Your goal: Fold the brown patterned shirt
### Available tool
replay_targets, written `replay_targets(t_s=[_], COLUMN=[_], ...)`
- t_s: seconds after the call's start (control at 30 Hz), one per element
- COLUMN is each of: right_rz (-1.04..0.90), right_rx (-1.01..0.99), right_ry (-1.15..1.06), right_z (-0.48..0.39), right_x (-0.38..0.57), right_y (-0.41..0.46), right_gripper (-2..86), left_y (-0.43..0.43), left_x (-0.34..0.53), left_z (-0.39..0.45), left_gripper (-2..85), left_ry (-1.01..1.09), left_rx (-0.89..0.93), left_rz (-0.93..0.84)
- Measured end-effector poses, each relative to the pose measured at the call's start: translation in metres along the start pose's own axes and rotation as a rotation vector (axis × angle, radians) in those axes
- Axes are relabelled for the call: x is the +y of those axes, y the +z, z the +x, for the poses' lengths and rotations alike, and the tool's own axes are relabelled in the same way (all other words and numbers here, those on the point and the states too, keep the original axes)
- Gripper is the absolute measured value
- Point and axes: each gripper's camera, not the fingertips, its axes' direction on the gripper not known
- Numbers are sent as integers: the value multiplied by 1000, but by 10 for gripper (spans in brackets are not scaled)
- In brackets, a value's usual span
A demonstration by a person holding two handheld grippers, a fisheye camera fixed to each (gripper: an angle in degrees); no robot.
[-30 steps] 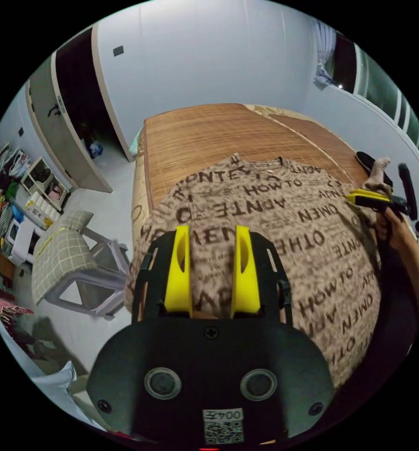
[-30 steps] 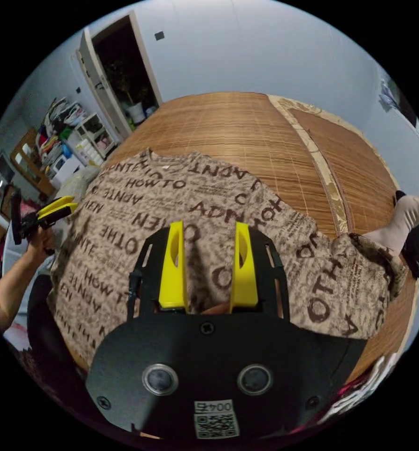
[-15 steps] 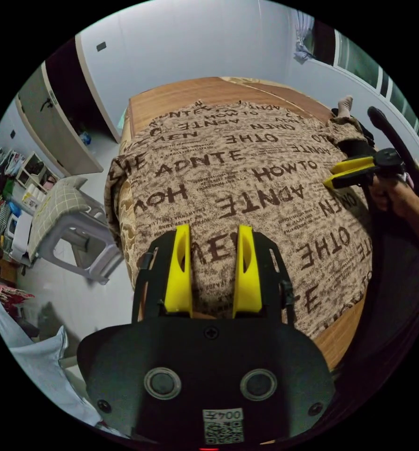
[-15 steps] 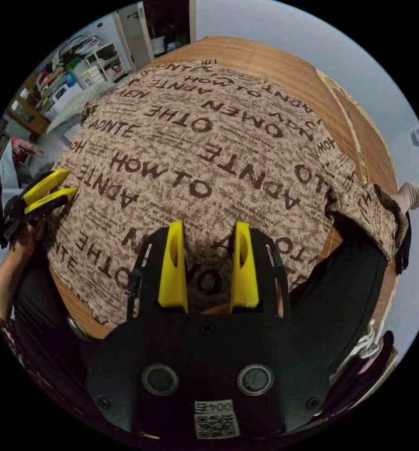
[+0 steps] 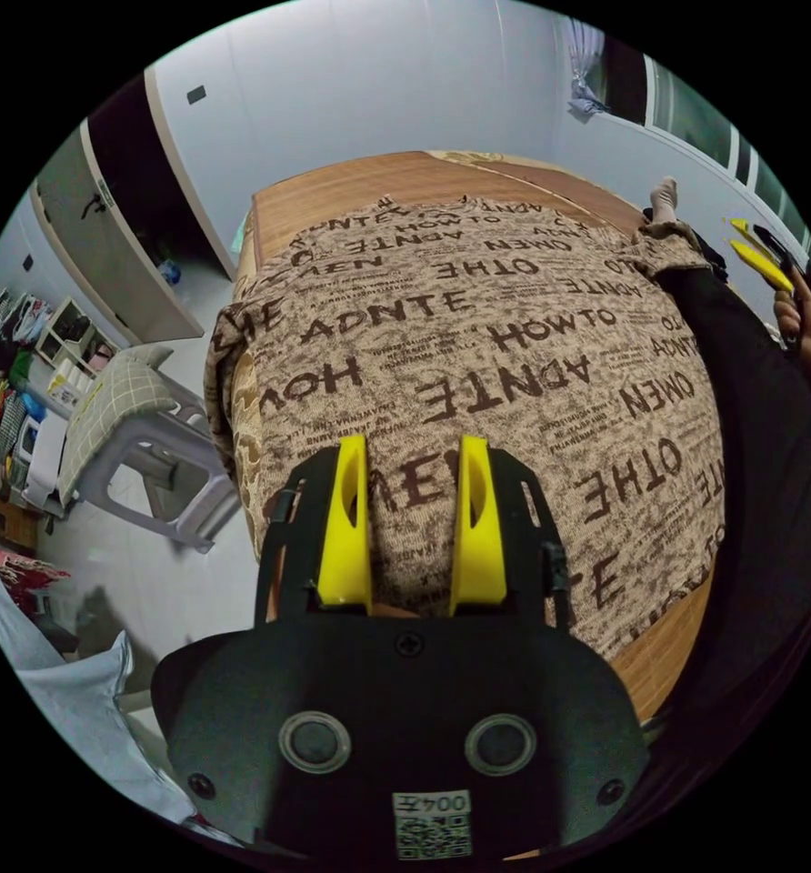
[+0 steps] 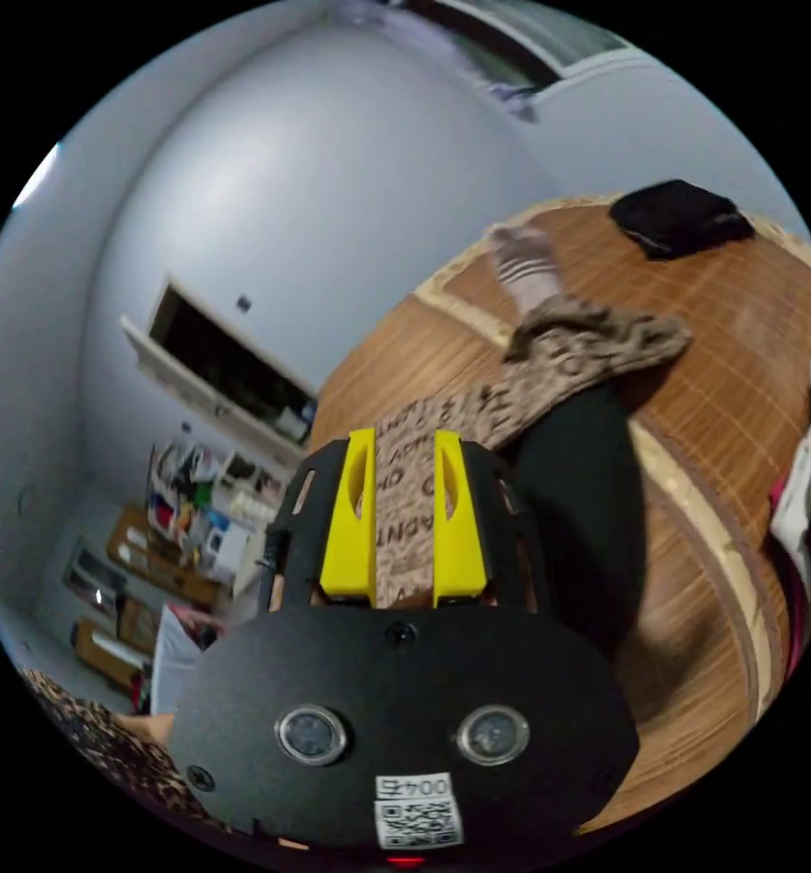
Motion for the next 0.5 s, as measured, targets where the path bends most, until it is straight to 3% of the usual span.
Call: replay_targets(t_s=[0.27, 0.5], right_rz=[198, 230], right_rx=[-86, -105], right_ry=[557, 753], right_z=[192, 245], right_x=[-66, -73], right_y=[-49, -30], right_gripper=[116, 122], left_y=[-8, -11], left_x=[14, 21], left_z=[12, 18], left_gripper=[137, 137], left_ry=[10, 8], left_rx=[-8, -4], left_rz=[-1, 0])
